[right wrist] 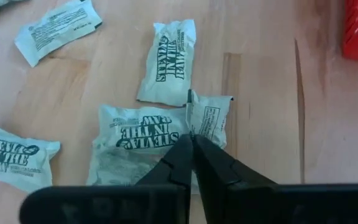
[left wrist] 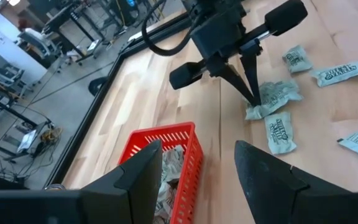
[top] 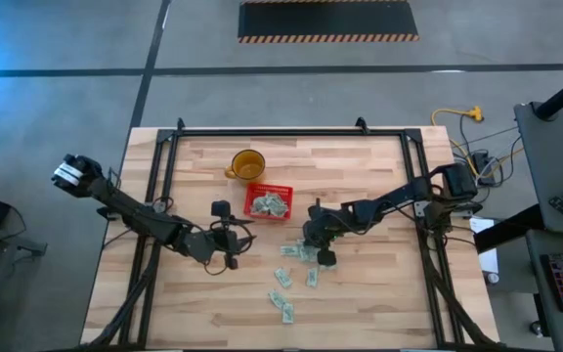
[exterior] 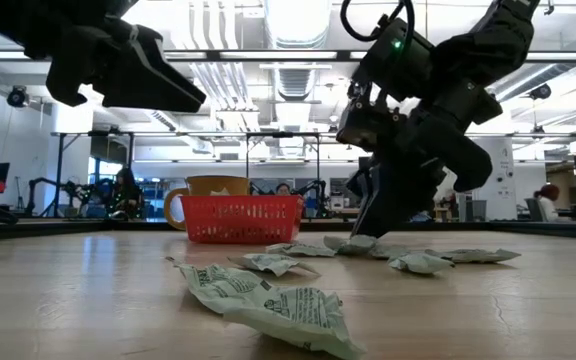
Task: Pick and place Stevia / Truvia into bins
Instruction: Put the gray stevia packet into the red basket
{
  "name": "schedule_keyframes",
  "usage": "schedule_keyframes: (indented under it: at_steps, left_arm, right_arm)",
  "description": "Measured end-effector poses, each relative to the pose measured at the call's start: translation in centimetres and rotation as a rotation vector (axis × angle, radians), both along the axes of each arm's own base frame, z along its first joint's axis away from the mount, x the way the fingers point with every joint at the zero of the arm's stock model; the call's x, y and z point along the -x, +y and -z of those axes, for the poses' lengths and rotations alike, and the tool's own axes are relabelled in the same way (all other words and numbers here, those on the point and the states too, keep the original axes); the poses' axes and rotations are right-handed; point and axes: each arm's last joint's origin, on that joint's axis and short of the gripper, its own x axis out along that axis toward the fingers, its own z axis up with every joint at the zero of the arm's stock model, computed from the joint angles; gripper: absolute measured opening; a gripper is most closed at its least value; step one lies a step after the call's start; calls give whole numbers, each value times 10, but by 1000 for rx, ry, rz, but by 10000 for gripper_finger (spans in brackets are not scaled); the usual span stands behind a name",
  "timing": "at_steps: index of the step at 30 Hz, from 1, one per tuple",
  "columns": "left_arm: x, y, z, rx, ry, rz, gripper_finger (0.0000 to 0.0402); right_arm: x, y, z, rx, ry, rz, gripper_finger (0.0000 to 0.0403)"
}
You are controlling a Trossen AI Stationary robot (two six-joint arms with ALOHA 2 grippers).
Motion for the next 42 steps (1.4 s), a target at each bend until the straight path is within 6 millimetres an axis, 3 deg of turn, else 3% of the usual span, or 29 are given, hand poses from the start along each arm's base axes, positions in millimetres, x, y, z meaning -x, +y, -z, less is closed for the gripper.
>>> schedule_keyframes:
  at_steps: [10,17,21,35,42]
  left_arm:
    - [0,0,2,-9,17,-1,185]
    - [1,0,3,-11,20,-1,185]
    - [1,0,3,-10,20,-1,185]
    - [0,-4,4,224,10,84,185]
    - [-3,-8,11,311,29,88,185]
  right_arm:
    - [1,9,-31,75,-127,-28,8]
    - [-7,4,-51,381,-318,76,8]
    - [-16,-8,-59,452,-438,108,8]
    - [-23,-58,-49,398,-440,280,11]
    - [-22,-67,-49,372,-443,263,61]
